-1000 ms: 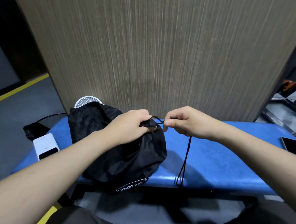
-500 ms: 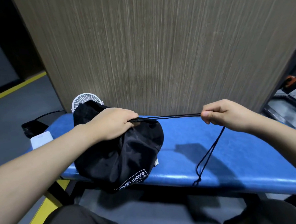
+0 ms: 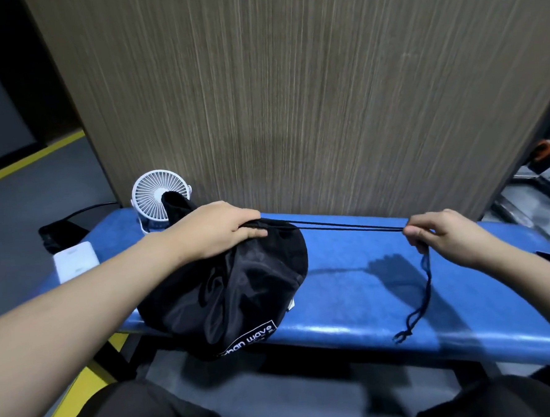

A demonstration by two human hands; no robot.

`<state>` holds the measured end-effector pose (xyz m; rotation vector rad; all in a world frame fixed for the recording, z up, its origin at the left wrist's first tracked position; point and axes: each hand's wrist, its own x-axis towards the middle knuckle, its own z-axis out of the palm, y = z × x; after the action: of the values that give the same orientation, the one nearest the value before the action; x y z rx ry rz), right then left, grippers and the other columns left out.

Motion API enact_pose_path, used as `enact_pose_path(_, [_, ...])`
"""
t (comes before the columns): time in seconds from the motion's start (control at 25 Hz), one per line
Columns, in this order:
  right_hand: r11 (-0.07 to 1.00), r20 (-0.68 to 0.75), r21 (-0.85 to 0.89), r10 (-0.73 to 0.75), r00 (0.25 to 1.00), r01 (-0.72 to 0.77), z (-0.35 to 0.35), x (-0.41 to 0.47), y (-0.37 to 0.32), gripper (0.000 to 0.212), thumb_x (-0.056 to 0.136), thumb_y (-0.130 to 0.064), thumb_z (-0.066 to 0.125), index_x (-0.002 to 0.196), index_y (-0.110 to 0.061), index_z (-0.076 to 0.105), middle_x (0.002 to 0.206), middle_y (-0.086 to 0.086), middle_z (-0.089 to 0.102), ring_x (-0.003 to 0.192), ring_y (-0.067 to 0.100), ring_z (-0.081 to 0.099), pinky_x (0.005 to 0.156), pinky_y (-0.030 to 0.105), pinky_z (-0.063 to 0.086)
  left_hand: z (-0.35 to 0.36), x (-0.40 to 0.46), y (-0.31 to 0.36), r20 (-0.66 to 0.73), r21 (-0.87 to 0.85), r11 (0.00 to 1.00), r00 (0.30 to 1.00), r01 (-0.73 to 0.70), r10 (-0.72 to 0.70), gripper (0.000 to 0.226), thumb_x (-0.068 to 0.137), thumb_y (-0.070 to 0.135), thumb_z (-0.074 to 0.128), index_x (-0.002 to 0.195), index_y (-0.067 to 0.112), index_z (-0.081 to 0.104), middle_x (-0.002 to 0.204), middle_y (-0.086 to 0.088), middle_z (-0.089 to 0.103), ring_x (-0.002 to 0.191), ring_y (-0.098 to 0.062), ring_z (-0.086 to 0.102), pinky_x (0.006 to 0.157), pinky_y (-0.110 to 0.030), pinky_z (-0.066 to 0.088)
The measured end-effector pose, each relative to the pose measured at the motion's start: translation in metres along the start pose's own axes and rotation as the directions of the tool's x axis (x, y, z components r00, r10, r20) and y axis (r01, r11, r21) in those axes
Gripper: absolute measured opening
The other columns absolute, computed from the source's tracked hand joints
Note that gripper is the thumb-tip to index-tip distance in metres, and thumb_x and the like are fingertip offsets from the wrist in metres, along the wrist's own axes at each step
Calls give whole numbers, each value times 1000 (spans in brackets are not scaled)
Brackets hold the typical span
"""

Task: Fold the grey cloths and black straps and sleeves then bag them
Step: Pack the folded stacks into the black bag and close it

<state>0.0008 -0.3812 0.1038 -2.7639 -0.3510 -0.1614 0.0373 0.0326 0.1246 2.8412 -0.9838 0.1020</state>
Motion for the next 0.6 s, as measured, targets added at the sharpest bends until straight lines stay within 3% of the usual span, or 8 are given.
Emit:
enact_pose_path(0.12, [997,48,-72,-21,999,25,11,7,-8,23,97,-32,62,74,-29,62,75,-13,69,81,17,65,83,41,50,2,0,-1,-30,-14,1000,999,-26,25,48,92,68,32,86,25,53,74,5,62,79,-19,53,71,-35,37])
enact_pose_path(0.24, [993,73,-52,-106,992,110,21,11,-31,8,93,-34,68,88,-28,67,92,-12,70,92,11,64,91,35,49,5,0,4,-77,-17,999,997,-31,29,50,95,65,29,89,25,58,72,8,60,77,-17,52,70,-29,28])
enact_pose_path(0.4, [970,33,-14,-244,969,244,28,24,-80,21,95,-36,65,106,-19,70,105,-10,70,100,8,62,88,21,41,4,1,17,-82,28,999,996,-39,41,36,102,54,34,82,30,50,64,13,48,74,-19,50,68,-25,19])
enact_pose_path(0.48, [956,28,24,-293,956,293,33,30,-107,24,97,-39,62,110,-20,68,108,-12,69,102,5,60,88,18,39,2,2,21,-96,13,999,995,-37,38,34,103,52,35,81,31,50,67,13,52,78,-20,53,69,-24,20])
enact_pose_path(0.6, [932,32,94,-354,935,349,41,38,-143,24,97,-40,61,112,-22,66,107,-12,68,102,6,60,91,23,43,4,4,23,-132,40,999,990,-37,42,33,103,49,38,101,25,60,84,6,65,88,-23,59,69,-27,22])
